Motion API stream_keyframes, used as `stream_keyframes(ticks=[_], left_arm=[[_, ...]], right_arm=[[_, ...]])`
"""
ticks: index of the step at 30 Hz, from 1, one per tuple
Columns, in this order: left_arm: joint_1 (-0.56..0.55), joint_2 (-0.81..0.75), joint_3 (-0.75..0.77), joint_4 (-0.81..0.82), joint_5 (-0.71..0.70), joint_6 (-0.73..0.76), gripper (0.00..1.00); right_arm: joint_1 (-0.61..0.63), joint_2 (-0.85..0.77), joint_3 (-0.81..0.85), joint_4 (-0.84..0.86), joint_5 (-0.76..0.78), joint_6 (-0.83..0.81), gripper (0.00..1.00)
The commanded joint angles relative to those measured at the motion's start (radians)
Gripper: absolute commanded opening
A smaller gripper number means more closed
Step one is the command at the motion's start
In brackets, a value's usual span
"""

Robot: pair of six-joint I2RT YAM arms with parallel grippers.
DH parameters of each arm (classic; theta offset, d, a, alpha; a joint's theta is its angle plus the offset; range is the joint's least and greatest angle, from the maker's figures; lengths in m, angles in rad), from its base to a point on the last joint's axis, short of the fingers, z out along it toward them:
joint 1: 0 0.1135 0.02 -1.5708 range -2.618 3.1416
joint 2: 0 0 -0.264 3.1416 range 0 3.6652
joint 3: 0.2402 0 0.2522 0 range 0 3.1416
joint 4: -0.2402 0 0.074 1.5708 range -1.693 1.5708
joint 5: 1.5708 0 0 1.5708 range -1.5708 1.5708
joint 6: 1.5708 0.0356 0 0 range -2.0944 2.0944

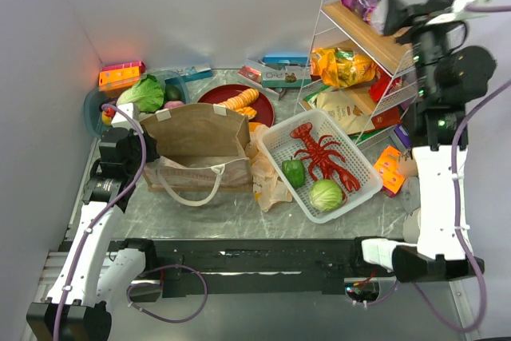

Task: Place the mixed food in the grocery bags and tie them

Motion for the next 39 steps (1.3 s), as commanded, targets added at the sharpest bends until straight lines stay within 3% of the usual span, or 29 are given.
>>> stream_keyframes(ticks=[1,6,15,25,32,35,39], left_arm=[[0.004,-0.003,-0.004,0.05,0.03,0.01,0.01],[0.006,-0.008,-0.004,0.048,0.028,0.007,0.01],[0.007,-0.016,-0.002,0.045,0.027,0.001,0.01],[0.009,-0.043,-0.004,0.044,-0.011,-0.004,0.01],[0.009,-0.055,-0.002,0.027,-0.086,-0.008,0.01],[0.009,-0.068,0.002,0.024,-0.137,-0.007,0.01],[0.011,-0.082,-0.011,0.039,-0.101,-0.007,0.01]], right_arm=[[0.157,-0.069,-0.042,0.181,-0.089,-0.052,0.18],[0.381,-0.014,-0.098,0.146,-0.275,-0.044,0.18],[0.799,0.282,-0.023,-0.052,-0.307,-0.271,0.18],[0.939,0.578,0.217,-0.533,-0.266,-0.38,0.22],[0.99,0.664,0.309,-0.79,-0.048,-0.464,0.26],[0.991,0.725,0.333,-0.847,-0.037,-0.455,0.3],[0.993,0.819,0.367,-0.878,-0.024,-0.448,0.31]])
